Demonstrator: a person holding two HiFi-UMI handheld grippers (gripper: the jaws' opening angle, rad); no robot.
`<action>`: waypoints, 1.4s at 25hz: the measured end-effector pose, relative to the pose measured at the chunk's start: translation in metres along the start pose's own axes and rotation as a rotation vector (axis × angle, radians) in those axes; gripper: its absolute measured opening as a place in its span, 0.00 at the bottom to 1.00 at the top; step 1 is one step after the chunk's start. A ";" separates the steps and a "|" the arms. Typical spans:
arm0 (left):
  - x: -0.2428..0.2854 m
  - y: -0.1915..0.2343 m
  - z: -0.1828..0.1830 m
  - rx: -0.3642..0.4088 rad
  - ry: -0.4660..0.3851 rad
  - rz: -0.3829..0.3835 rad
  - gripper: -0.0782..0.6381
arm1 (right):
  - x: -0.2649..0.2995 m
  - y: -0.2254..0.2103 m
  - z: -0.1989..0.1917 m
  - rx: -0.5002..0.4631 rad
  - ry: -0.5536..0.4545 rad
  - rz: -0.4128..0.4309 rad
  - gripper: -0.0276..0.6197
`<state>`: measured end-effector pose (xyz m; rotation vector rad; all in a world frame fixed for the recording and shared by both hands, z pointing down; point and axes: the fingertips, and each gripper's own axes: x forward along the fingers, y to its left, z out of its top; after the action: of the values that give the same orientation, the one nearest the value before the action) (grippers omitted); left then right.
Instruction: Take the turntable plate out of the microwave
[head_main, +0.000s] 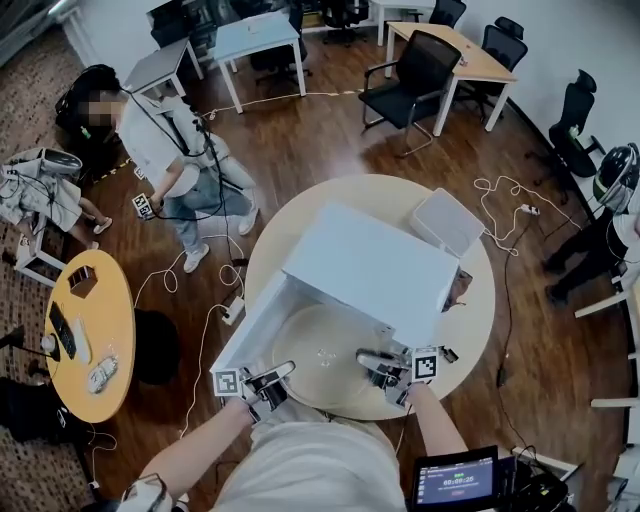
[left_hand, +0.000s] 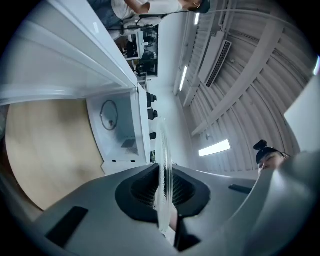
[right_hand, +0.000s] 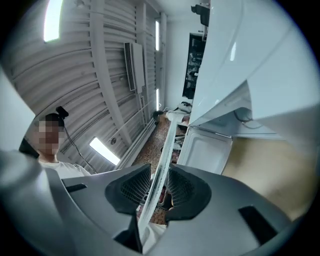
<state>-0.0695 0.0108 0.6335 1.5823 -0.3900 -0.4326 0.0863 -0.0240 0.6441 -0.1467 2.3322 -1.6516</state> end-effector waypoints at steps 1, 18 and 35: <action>0.002 -0.004 0.000 0.003 0.014 -0.003 0.15 | 0.000 0.006 0.002 -0.003 0.018 0.022 0.20; 0.025 -0.028 0.009 0.133 0.180 0.028 0.15 | 0.017 0.025 0.022 0.077 0.043 0.026 0.09; 0.052 -0.050 0.034 0.244 0.190 -0.053 0.16 | 0.002 0.037 0.039 0.137 -0.115 0.049 0.08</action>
<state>-0.0416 -0.0419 0.5800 1.8576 -0.2628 -0.2793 0.0982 -0.0475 0.5975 -0.1508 2.1149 -1.7241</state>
